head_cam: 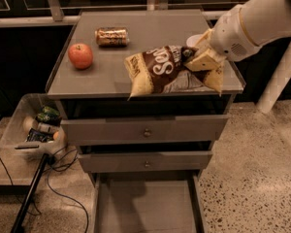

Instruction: Place brown chip bag into bottom drawer

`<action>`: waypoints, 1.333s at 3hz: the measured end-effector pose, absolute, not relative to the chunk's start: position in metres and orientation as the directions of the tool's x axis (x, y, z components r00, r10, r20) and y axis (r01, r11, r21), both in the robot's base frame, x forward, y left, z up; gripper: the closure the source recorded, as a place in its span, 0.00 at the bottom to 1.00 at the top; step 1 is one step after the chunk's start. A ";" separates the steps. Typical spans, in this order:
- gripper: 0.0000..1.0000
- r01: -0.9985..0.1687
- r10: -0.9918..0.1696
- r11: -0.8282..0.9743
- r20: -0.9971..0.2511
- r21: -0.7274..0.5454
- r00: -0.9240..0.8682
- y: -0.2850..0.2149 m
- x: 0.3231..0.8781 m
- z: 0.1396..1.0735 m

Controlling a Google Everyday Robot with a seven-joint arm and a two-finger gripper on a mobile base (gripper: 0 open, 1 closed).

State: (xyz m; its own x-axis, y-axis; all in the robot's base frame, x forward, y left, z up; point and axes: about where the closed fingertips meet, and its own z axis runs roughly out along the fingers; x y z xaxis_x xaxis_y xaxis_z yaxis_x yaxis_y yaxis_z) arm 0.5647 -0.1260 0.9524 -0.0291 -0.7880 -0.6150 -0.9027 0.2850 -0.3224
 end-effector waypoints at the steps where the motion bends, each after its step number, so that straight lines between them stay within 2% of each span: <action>1: 1.00 -0.901 -0.790 0.301 -0.611 -0.312 -0.052 -0.134 0.531 0.948; 2: 1.00 -0.893 -0.774 0.366 -0.619 -0.261 -0.136 -0.149 0.486 0.932; 4: 1.00 -0.903 -0.773 0.342 -0.625 -0.259 -0.113 -0.138 0.475 0.922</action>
Offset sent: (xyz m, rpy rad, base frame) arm -0.1252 -0.0395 -0.0342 0.0408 0.1113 -0.1627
